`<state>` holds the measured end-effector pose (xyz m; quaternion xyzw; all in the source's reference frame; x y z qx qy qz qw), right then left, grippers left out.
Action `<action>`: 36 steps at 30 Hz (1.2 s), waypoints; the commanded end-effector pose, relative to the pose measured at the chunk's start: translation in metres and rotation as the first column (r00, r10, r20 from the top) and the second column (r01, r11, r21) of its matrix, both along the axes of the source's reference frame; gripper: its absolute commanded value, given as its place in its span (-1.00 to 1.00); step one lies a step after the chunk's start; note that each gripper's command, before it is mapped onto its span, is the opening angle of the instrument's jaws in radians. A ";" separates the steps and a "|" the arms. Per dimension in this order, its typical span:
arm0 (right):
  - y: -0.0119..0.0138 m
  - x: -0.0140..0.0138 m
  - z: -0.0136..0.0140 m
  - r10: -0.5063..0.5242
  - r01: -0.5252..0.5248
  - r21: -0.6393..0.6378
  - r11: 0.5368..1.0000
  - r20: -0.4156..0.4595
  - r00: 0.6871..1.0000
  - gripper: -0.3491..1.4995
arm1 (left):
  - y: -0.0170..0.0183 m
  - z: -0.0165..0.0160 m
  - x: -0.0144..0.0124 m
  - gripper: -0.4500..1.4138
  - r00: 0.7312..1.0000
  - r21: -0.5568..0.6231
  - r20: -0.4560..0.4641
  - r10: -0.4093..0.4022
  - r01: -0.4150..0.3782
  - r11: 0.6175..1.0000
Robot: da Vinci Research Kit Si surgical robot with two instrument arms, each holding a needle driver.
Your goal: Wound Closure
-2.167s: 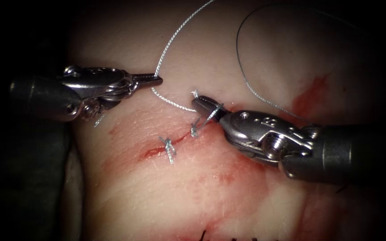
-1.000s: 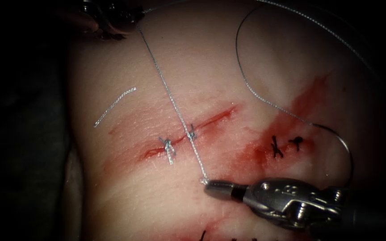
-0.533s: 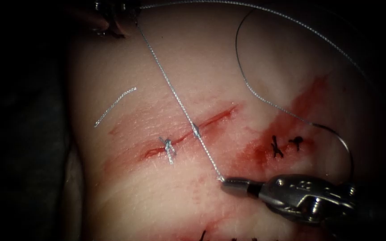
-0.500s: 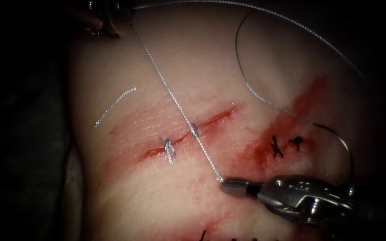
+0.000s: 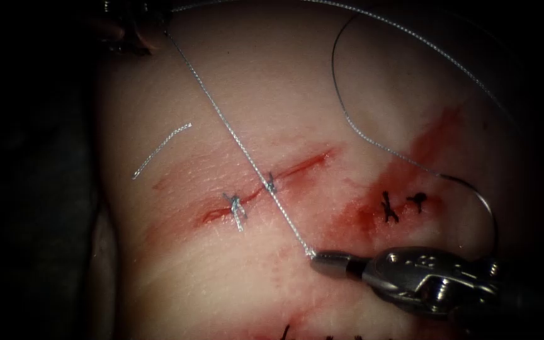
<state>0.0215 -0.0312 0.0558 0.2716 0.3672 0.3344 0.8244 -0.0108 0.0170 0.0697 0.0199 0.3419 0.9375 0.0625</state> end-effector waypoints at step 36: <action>0.0012 0.0010 -0.0004 -0.034 0.004 -0.149 0.989 -0.201 0.979 0.64 | -0.0012 -0.0007 -0.0020 -1.00 0.934 0.110 0.349 -0.075 0.039 0.993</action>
